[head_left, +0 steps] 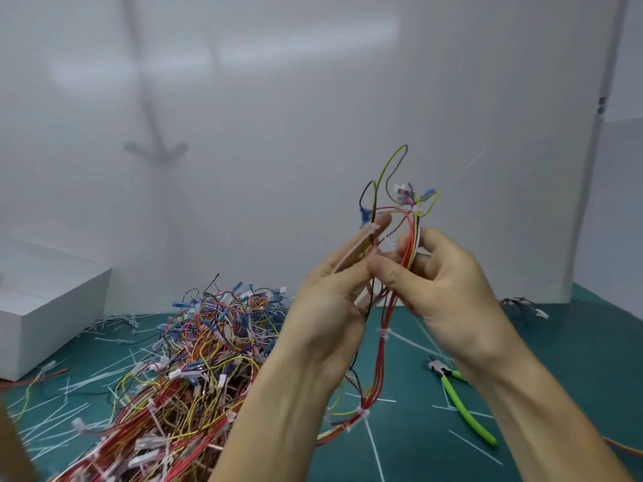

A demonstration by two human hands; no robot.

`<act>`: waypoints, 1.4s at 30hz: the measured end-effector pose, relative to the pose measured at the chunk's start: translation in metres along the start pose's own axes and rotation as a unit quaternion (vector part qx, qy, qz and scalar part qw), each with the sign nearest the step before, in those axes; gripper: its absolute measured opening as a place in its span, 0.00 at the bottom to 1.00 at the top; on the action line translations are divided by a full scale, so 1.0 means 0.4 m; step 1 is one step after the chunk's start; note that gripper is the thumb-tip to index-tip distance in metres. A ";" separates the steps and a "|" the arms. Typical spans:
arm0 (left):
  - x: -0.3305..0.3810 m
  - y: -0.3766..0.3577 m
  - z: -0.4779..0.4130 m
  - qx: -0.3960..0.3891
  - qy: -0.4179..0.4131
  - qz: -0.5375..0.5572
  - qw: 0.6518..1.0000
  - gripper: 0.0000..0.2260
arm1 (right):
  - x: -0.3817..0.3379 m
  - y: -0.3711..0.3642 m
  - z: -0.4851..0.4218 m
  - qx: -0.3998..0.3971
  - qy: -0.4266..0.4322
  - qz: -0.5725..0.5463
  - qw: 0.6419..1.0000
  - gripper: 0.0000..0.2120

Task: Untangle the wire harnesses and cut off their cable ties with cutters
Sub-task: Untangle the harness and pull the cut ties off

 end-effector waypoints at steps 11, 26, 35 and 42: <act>0.038 0.048 0.016 -0.070 0.012 -0.040 0.997 0.27 | -0.030 -0.045 0.018 -0.056 -0.012 0.011 0.998 0.15; -0.113 0.083 0.060 -0.207 0.135 -0.700 0.670 0.16 | -0.106 0.157 0.010 0.184 0.147 0.399 0.886 0.15; -0.182 0.012 -0.004 -0.145 0.085 -0.543 0.823 0.06 | -0.103 0.117 0.012 0.154 0.165 0.405 0.886 0.12; -0.212 -0.035 -0.018 -0.068 0.098 -0.316 0.941 0.13 | -0.032 0.103 -0.020 0.048 0.070 0.416 0.905 0.28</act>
Point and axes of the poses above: each hand's wrist, its own z-axis away from the middle knuckle, its own y-axis out of the back of the hand, x = y × z, the point moved 10 cm from there along -z, towards the middle knuckle, and after that the axes turned 12 degrees about -z, right-handed, at the moved point
